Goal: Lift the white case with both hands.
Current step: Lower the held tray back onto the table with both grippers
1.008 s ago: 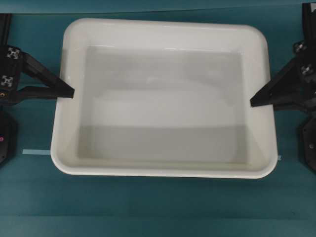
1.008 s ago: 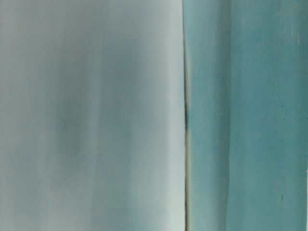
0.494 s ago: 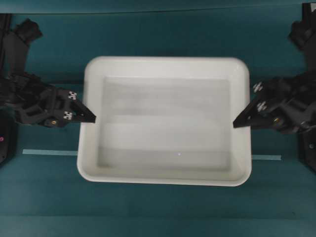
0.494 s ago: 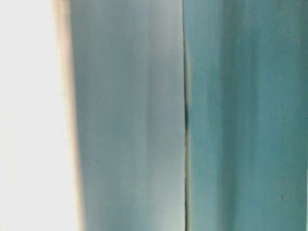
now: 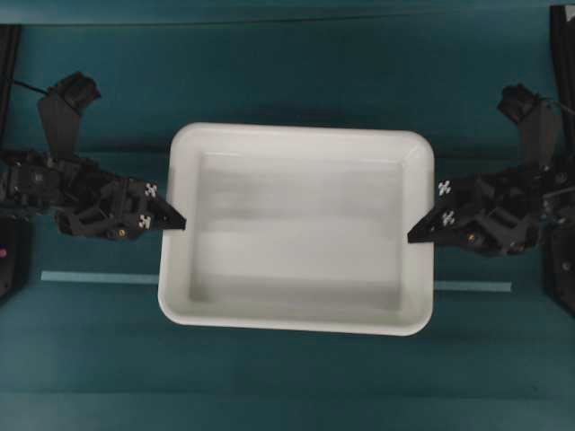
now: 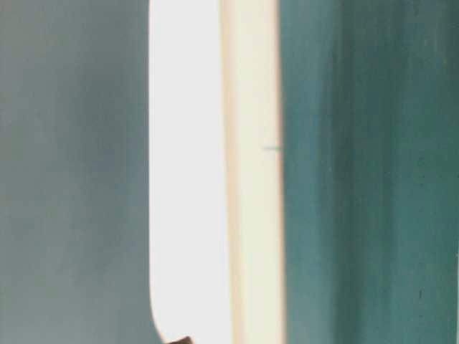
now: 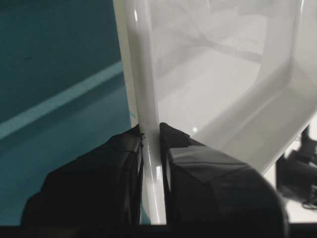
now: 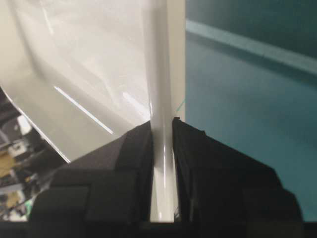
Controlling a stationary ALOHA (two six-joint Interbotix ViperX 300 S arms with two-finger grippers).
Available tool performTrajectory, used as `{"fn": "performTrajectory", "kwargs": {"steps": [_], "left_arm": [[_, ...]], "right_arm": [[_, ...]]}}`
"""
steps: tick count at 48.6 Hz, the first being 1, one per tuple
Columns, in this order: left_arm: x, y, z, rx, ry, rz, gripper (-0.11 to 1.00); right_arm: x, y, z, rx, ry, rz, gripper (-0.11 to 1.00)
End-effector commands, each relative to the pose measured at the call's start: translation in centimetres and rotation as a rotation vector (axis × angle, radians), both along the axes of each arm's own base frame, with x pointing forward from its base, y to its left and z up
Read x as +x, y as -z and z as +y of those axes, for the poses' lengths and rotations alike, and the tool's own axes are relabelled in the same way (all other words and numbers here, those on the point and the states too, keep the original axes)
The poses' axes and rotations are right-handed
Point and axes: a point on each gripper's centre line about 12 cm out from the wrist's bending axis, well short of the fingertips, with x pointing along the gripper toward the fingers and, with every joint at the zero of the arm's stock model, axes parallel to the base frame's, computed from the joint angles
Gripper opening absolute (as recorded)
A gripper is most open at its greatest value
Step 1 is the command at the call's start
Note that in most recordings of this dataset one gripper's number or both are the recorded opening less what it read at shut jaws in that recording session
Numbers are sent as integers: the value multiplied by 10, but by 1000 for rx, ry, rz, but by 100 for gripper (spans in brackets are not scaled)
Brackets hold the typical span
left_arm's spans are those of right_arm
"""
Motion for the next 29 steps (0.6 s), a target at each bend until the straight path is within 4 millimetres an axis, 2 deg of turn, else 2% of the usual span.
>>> {"fn": "performTrajectory", "kwargs": {"steps": [1,15,29], "left_arm": [[5,10,1,7,1,31,8],[10,42,0,1,4,137,7],[5,80,-8,-40,-12,253,7]], "right_arm": [[6,14,1,-3,-2,31,12],[13,48,2,-29,-32,134,11],[18,73,0,-41,-36,201,11]]}}
